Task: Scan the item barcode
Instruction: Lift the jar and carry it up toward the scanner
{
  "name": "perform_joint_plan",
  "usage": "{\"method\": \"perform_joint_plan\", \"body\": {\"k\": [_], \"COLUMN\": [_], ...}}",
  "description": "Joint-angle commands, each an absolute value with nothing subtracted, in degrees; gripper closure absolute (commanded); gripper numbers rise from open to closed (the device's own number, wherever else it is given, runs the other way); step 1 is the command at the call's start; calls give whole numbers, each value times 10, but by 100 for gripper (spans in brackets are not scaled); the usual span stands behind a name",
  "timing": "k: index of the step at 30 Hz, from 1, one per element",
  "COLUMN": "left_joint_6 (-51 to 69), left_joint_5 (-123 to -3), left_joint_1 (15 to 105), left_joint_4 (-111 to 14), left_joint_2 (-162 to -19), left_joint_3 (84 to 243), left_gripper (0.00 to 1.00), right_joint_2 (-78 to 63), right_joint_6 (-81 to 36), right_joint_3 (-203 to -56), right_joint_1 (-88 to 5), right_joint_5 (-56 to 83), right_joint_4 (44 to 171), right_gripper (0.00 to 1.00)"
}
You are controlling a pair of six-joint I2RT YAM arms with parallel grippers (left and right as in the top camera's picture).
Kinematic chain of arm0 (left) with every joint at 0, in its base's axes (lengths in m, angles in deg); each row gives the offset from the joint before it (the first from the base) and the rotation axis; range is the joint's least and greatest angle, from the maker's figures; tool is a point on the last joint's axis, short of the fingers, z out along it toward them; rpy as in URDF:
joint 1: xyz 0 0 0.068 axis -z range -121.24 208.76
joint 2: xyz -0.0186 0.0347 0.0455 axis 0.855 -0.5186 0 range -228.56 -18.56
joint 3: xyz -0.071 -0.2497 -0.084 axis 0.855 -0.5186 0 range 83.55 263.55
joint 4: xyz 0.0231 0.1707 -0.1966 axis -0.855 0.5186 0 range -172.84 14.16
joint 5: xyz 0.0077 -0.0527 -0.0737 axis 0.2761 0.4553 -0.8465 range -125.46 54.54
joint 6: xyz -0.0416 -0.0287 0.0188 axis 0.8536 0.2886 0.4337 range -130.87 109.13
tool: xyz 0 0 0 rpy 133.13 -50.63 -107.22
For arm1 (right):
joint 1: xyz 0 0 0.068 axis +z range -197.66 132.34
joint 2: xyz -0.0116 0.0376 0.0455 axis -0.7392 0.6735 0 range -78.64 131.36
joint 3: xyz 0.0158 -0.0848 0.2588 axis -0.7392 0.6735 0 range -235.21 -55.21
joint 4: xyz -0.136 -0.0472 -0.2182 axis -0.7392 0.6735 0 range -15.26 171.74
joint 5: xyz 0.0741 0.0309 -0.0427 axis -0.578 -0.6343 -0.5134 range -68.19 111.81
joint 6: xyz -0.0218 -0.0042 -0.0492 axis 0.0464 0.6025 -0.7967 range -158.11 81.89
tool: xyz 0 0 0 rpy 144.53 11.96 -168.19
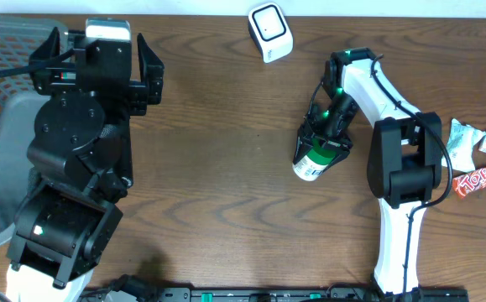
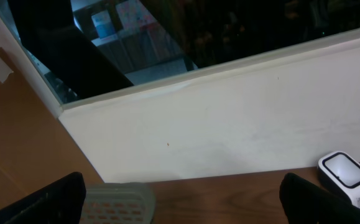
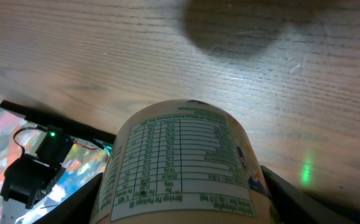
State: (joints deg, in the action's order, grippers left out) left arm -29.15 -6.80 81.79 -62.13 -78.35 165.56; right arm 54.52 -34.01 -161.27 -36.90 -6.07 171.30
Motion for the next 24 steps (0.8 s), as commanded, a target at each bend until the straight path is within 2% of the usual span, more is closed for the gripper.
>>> {"method": "perform_joint_plan", "body": {"k": [1, 8, 13, 17, 24], "left_joint_6": [-297, -297, -297, -297, -297], "left_joint_5": [-65, -64, -65, -64, -64], "left_joint_1": [815, 815, 815, 815, 815], "left_joint_4": [-623, -623, -623, -623, -623], "left_joint_2": [-780, -780, -780, -780, -780], "left_joint_3": [1665, 1665, 1665, 1665, 1665], "left_gripper": [0, 0, 0, 0, 0], "right_joint_2": [543, 543, 543, 543, 540], "right_joint_6": [-357, -356, -363, -391, -419], "right_joint_3": [-1612, -1612, -1629, -1686, -1788], "right_joint_1": [-369, -368, -367, -367, -365], "right_joint_5": [-87, -87, -127, -132, -141], "right_joint_4": [1715, 1707, 1700, 1723, 1675], "right_gripper": [40, 41, 46, 51, 48]}}
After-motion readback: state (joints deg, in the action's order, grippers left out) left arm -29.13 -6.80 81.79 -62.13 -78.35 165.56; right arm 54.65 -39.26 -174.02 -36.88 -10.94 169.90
